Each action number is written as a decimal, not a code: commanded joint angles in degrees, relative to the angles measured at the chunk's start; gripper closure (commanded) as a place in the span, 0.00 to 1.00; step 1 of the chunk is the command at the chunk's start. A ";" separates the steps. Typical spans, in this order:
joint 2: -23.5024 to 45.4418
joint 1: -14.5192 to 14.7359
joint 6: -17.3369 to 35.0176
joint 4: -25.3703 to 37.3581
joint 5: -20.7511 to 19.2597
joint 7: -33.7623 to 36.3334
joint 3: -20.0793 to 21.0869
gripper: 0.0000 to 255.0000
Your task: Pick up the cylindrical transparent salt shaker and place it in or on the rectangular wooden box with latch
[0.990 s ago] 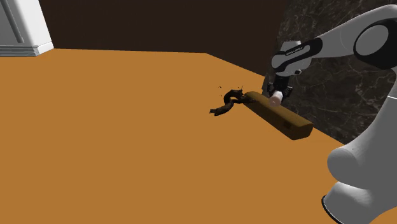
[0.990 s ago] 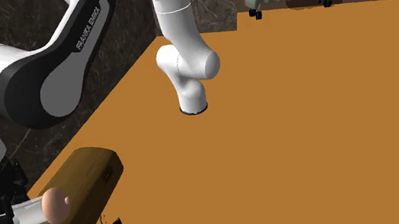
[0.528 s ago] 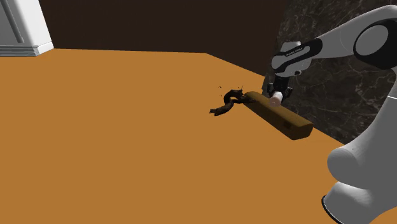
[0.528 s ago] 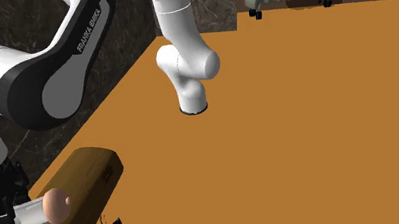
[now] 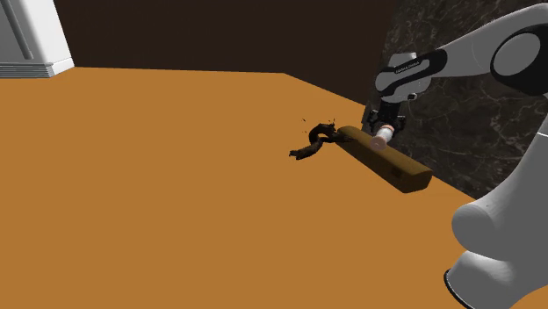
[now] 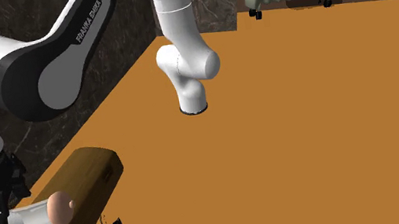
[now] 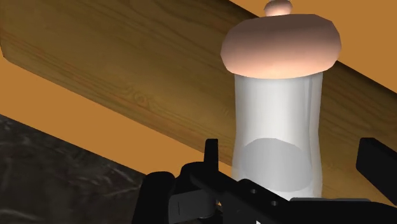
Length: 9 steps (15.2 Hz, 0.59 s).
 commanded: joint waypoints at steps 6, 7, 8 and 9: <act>-1.59 0.19 -4.58 2.97 0.53 -0.46 0.23 0.00; -1.59 0.19 -4.58 2.97 0.53 -0.46 0.23 0.00; -1.59 0.19 -4.58 2.97 0.53 -0.46 0.23 0.00; -1.59 0.19 -4.58 2.97 0.53 -0.46 0.23 0.00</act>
